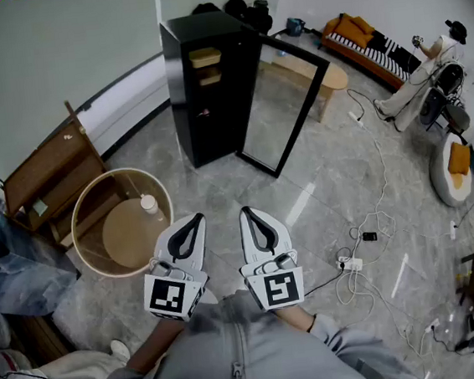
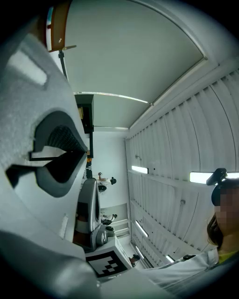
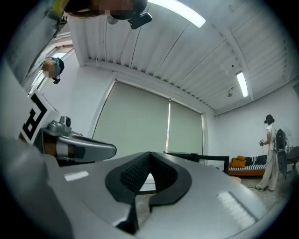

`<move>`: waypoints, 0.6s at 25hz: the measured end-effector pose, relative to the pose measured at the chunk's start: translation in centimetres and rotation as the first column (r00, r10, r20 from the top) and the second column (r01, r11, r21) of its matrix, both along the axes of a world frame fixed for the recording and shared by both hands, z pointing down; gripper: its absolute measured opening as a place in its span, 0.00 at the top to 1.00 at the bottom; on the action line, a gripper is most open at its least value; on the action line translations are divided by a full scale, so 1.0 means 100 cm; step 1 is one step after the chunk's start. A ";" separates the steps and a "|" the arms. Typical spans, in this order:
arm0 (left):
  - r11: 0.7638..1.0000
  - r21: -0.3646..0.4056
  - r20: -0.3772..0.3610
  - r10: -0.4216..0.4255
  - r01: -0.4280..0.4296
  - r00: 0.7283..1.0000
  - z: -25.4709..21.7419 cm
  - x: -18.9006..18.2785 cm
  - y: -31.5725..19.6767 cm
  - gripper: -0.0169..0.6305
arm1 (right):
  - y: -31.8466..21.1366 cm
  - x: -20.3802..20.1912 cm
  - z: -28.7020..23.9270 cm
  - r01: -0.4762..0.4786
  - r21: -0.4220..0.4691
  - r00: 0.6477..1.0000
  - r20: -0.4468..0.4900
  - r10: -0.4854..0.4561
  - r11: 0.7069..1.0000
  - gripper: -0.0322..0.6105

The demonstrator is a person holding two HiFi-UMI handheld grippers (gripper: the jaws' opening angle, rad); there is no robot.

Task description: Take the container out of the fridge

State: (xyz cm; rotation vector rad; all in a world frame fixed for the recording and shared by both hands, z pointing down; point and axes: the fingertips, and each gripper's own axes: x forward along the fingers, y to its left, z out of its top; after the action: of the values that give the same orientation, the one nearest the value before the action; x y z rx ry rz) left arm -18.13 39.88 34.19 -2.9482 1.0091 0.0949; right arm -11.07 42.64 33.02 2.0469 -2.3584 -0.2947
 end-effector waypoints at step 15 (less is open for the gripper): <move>1.000 -0.001 0.000 0.005 -0.005 1.000 0.018 0.042 -0.132 0.98 | -0.128 0.042 0.021 0.001 -0.009 1.000 0.010 -0.001 1.000 0.95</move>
State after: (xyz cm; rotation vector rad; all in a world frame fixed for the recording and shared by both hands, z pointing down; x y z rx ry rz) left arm -13.97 26.68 36.02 -2.9517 1.0020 0.0953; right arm -6.92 29.87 35.08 2.0487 -2.3618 -0.2740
